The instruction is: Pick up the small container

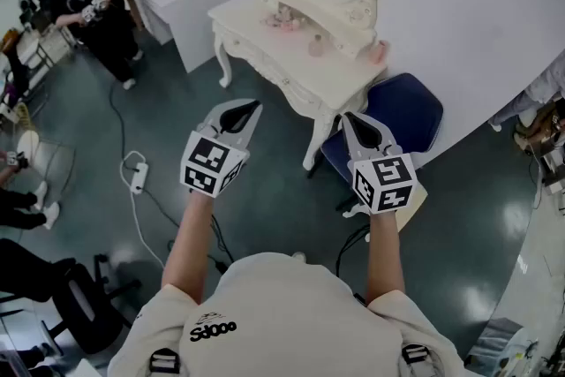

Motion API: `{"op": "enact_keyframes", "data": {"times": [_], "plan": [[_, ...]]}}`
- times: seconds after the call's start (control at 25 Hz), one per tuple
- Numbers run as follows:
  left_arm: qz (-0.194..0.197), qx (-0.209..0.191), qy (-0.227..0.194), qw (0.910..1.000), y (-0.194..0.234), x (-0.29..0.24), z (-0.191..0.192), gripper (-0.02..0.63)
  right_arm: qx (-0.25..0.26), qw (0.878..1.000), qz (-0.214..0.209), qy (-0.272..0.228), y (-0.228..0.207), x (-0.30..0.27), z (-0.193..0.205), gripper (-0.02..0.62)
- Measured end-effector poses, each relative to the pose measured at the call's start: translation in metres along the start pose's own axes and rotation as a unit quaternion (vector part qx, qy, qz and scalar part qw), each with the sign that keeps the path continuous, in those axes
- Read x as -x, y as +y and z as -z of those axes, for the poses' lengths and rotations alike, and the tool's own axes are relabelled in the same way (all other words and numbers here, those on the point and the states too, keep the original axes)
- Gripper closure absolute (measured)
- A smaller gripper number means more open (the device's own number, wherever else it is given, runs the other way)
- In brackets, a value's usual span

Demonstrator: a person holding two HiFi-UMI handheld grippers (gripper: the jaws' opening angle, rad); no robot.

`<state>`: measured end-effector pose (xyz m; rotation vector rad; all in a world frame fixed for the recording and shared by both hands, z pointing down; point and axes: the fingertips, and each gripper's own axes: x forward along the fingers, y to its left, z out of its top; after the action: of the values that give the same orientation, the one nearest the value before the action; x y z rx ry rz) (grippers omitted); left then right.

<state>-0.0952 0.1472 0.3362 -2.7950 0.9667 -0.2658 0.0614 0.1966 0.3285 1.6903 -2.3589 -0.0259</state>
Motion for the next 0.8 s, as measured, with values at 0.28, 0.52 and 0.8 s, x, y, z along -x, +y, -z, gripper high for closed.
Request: {"op": "enact_keyframes", "data": {"times": [0.28, 0.52, 0.8], "plan": [[0.000, 0.006, 0.000, 1.0000, 0.005, -0.003, 0.006, 0.589, 0.007, 1.000, -0.006, 0.010, 0.005, -0.009, 0.005, 0.594], [0.011, 0.011, 0.008, 0.9998, 0.007, 0.003, 0.016, 0.589, -0.031, 0.999, -0.004, -0.014, 0.013, -0.010, 0.002, 0.594], [0.018, 0.019, 0.011, 0.9996, 0.022, 0.008, 0.031, 0.589, -0.028, 1.000, 0.005, -0.002, 0.028, -0.027, 0.009, 0.594]]}}
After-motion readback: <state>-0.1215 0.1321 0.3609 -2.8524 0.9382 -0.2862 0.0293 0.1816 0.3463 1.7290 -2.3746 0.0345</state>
